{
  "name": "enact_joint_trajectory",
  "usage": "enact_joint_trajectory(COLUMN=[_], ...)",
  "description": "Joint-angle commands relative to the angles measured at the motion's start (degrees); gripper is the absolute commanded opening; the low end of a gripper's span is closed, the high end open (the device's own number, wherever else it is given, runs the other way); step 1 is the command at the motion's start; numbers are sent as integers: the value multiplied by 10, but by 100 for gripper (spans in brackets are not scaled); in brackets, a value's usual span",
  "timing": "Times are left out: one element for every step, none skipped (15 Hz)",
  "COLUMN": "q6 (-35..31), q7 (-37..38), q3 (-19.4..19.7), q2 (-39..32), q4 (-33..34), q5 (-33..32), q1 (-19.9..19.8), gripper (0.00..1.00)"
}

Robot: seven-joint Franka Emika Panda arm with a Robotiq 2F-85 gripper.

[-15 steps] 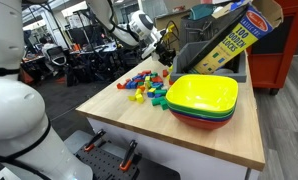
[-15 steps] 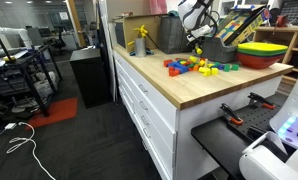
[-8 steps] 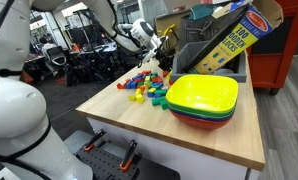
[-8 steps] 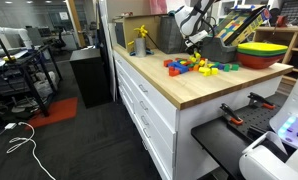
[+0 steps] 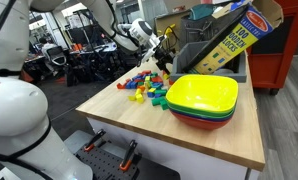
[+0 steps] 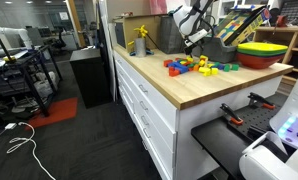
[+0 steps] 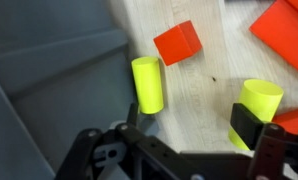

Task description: Move two yellow objects forward

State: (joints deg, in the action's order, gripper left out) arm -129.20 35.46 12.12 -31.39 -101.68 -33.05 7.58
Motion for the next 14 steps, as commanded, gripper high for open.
enact_joint_trajectory(q6=[14, 13, 12, 13, 14, 19, 23, 26, 31, 40, 48, 57, 65, 74], q7=[10, 4, 4, -2, -5, -18, -27, -32, -36, -41, -49, -55, -57, -61], q3=[2, -5, -8, -16, -23, -34, -43, -52, -60, -68, -77, -84, -93, -101], q2=[70, 95, 118, 143, 169, 197, 224, 252, 280, 309, 335, 363, 391, 416], q4=[-55, -75, -95, -116, -138, -162, -185, -208, -228, -248, -266, -283, -301, -314], q5=[-7, 2, 5, 16, 27, 50, 72, 93, 112, 133, 155, 173, 188, 202], q1=[9, 5, 5, 2, 0, -6, -9, -13, -15, -19, -23, -26, -28, -30], gripper=[100, 100, 100, 100, 100, 100, 100, 100, 100, 100, 100, 100, 100, 100])
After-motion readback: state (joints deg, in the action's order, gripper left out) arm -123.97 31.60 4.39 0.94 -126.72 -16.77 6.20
